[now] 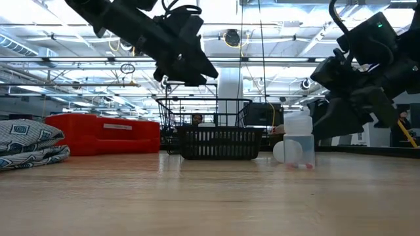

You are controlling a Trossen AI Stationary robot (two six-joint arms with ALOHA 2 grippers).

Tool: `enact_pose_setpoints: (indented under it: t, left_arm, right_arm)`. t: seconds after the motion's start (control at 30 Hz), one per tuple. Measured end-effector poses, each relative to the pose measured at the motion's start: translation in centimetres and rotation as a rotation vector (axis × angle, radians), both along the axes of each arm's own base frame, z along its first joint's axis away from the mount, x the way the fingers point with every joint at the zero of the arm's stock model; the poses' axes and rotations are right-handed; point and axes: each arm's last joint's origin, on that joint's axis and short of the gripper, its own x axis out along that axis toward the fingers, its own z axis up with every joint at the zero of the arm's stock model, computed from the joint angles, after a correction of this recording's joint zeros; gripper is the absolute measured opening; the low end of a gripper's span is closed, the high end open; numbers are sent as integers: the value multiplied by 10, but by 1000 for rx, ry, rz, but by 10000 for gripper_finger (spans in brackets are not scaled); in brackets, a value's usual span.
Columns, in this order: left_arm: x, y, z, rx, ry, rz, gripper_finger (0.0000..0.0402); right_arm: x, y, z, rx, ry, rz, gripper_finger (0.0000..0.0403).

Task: Pick & place medical supplies in basket/bin
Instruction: Put the top white pill bottle into the bottom black bin

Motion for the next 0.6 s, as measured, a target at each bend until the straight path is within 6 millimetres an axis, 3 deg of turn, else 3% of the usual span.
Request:
enact_pose_setpoints:
  t: [0.33,0.6]
  left_arm:
    - [1,0,0,-2,-14,1,225]
    - [2,0,1,-4,-23,3,225]
  right_arm:
    - [2,-1,2,-106,-2,73,197]
    - [15,-8,11,-93,21,166,245]
